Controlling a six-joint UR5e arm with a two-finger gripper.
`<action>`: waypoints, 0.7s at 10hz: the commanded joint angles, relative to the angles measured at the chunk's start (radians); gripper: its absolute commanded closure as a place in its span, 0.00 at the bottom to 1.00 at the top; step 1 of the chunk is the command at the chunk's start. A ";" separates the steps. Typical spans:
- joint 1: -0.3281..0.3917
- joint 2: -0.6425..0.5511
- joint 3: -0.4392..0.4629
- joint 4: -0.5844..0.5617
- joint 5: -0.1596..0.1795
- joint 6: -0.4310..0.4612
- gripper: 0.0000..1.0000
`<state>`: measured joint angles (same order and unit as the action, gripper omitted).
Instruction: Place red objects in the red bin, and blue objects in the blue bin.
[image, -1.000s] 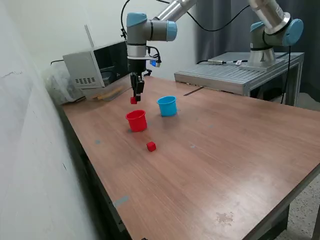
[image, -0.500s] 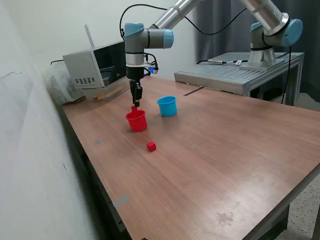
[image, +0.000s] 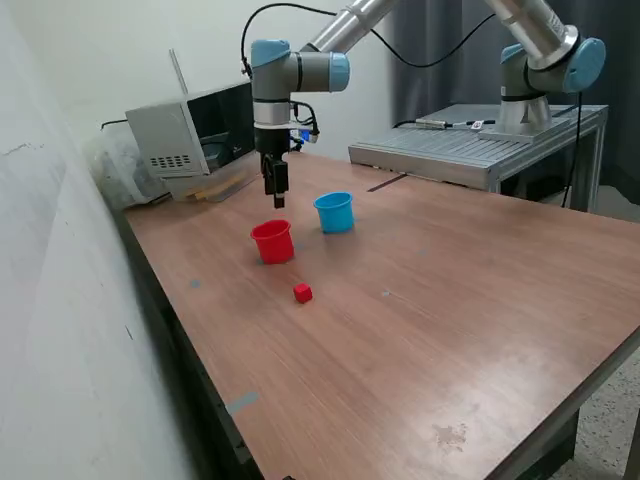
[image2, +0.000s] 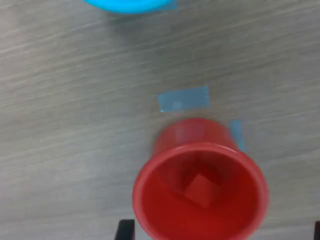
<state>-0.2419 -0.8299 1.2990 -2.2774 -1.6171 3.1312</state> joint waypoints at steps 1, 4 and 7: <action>0.015 -0.119 0.081 0.004 0.003 -0.002 0.00; 0.149 -0.329 0.215 0.064 0.008 0.000 0.00; 0.252 -0.492 0.308 0.065 0.008 0.000 0.00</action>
<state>-0.0417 -1.2407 1.5625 -2.2152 -1.6094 3.1307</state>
